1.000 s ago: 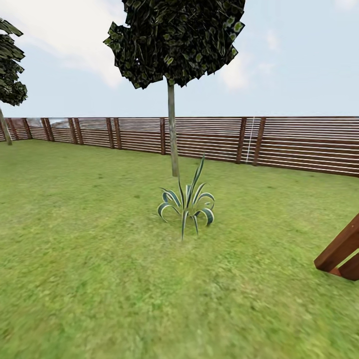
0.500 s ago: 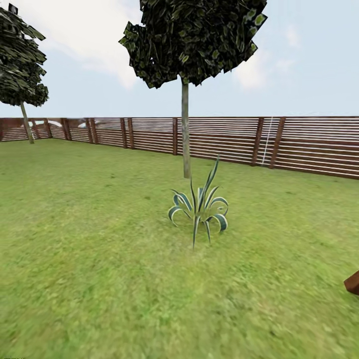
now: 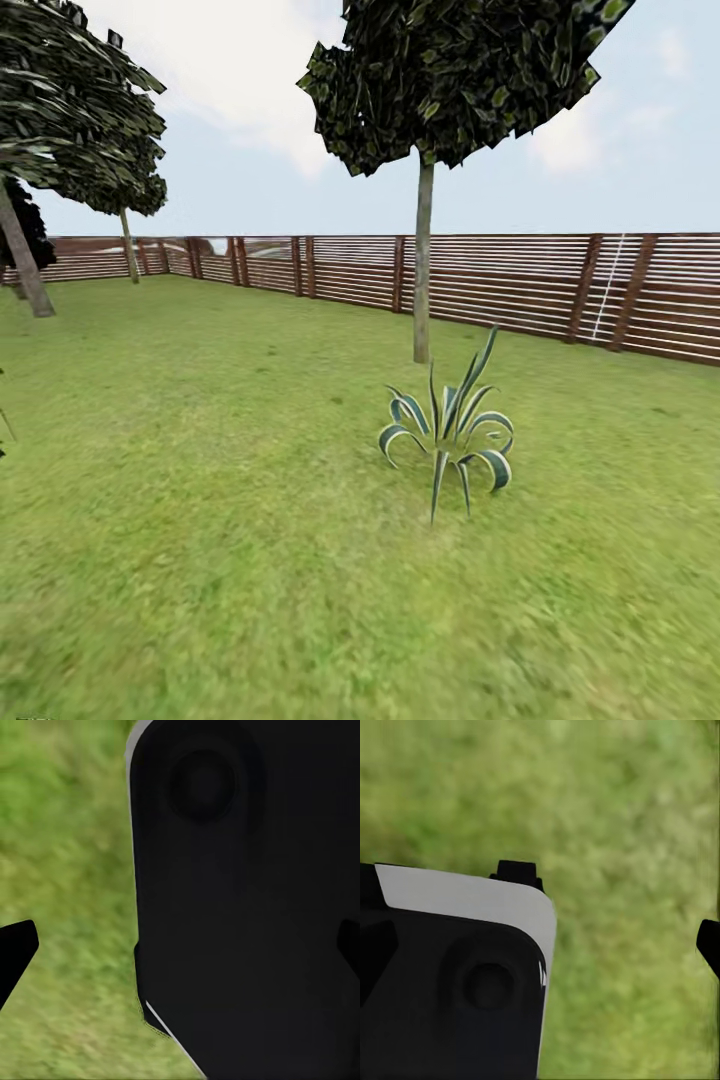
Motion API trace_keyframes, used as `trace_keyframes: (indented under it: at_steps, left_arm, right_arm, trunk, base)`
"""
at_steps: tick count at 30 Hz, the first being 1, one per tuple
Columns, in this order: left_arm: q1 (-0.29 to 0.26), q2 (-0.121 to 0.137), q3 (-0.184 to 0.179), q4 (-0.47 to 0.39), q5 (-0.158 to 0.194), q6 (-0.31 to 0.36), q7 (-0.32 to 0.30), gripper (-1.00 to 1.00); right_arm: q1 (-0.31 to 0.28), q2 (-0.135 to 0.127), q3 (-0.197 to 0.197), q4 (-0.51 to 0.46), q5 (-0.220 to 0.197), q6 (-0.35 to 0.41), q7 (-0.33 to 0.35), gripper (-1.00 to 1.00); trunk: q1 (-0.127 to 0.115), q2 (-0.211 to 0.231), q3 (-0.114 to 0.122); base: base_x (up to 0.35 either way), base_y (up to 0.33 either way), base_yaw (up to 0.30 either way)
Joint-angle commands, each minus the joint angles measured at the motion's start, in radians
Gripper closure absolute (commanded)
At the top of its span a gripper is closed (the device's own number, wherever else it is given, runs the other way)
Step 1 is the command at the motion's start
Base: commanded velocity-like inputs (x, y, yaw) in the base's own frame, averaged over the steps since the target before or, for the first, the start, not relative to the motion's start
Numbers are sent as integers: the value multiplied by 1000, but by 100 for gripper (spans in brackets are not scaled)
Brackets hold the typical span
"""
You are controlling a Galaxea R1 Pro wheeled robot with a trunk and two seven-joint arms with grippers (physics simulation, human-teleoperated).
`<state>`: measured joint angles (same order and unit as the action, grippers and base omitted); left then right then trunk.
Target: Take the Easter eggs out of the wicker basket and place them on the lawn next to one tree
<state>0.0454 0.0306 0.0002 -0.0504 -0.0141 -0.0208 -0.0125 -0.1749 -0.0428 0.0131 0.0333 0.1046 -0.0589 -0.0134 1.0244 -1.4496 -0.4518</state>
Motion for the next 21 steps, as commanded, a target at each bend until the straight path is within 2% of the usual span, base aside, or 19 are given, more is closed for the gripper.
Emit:
trace_keyframes:
  at_steps: [1, 21]
  left_arm:
    - [1, 0, 0, -2, -1, -1, -1, -100]
    - [1, 2, 2, -3, -1, 0, 0, -100]
  right_arm:
    - [-2, 0, 1, 4, 10, -6, -2, -100]
    - [-2, 0, 2, 4, 12, -6, -2, -100]
  trunk:
    - [1, 0, -1]
    - [1, 0, -1]
  base:
    - [337, 0, 291]
    - [337, 0, 291]
